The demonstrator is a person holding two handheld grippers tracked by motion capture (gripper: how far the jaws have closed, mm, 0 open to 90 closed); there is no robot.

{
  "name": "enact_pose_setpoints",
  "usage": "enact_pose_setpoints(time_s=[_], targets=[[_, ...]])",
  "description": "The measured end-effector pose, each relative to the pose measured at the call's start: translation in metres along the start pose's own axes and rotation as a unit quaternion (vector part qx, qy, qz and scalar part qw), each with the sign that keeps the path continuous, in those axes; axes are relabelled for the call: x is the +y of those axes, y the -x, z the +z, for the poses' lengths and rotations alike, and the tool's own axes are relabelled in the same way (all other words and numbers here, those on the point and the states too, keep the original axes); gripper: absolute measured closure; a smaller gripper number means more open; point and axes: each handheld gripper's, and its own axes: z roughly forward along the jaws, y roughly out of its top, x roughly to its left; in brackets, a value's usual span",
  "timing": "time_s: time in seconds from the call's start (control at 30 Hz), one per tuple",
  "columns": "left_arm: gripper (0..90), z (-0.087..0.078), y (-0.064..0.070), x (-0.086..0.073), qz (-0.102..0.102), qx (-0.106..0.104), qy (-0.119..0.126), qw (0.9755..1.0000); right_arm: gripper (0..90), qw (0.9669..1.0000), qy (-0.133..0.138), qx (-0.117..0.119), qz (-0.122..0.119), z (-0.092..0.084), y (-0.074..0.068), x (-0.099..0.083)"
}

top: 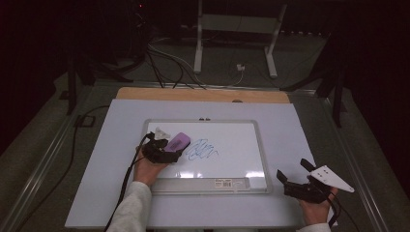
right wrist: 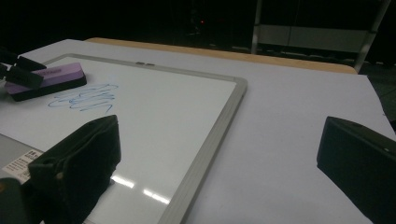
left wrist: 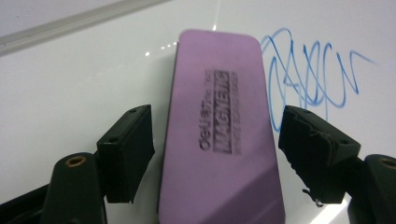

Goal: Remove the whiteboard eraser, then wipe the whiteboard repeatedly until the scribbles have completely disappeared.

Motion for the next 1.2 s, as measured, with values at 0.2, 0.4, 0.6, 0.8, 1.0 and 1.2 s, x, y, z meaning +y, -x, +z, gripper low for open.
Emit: enact_pose_setpoints(time_s=[0.2, 0.4, 0.6, 0.8, 1.0, 1.2], targets=[[28.9, 0.003, -0.001, 0.008, -0.01, 0.002, 0.007, 0.9999, 0.1, 1.0, -0.001, 0.0, 0.0, 0.0, 0.0, 0.0], [32.7, 0.013, -0.001, 0.014, -0.011, 0.002, -0.013, 0.9999, 0.1, 1.0, -0.001, 0.0, 0.0, 0.0, 0.001, 0.0], [41.3, 0.014, 0.0, 0.016, -0.004, 0.019, -0.029, 0.9994, 0.1, 1.0, -0.001, 0.0, -0.001, 0.0, 0.001, 0.0], [41.5, 0.014, -0.003, 0.018, -0.007, 0.027, -0.035, 0.999, 0.1, 1.0, -0.002, -0.001, -0.001, 0.0, 0.001, 0.0], [41.6, 0.014, -0.001, 0.018, -0.005, 0.025, -0.037, 0.999, 0.1, 1.0, -0.002, -0.001, -0.002, 0.001, 0.001, 0.0], [41.6, 0.014, 0.008, 0.018, 0.012, 0.018, -0.042, 0.9989, 0.1, 1.0, -0.002, -0.001, -0.001, 0.001, 0.001, 0.0]])
